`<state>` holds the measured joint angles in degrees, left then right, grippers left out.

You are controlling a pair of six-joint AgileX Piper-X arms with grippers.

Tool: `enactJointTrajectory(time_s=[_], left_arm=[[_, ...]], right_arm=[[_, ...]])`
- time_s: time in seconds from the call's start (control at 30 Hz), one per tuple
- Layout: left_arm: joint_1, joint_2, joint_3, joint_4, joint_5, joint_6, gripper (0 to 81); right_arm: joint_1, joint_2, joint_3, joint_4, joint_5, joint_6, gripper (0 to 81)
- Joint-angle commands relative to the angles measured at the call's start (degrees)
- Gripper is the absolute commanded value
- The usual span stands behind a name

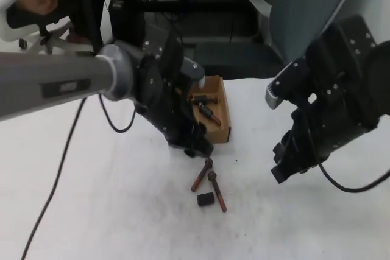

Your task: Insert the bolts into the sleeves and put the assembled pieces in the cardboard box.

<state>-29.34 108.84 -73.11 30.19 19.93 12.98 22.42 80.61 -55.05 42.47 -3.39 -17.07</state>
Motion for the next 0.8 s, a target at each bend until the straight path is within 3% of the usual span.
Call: enactJointTrajectory(time_s=[0.0, 0.53, 0.63, 0.73, 0.77], left_arm=[[-0.7, 1.7, -1.6, 2.6, -1.6, 2.1, 49.0], [-5.4, 11.5, -6.4, 4.3, -9.2, 3.3, 48.2], [-5.3, 11.9, -7.4, 5.7, -10.0, 3.3, 37.5], [-5.5, 11.9, -7.8, 7.6, -12.5, 3.3, 2.7], [-5.5, 11.8, -7.9, 8.6, -12.6, 3.5, 1.8]], right_arm=[[-0.1, -2.0, 0.2, 0.0, -0.8, 0.5, 0.4], [-0.1, -2.5, 0.2, 0.2, -0.8, 0.9, 0.4], [-0.1, -2.5, 0.2, 0.2, -0.8, 0.8, 0.4], [-0.1, -2.5, 0.2, 0.2, -0.8, 0.8, 0.4], [-0.1, -2.5, 0.2, 0.2, -1.0, 0.8, 0.4]])
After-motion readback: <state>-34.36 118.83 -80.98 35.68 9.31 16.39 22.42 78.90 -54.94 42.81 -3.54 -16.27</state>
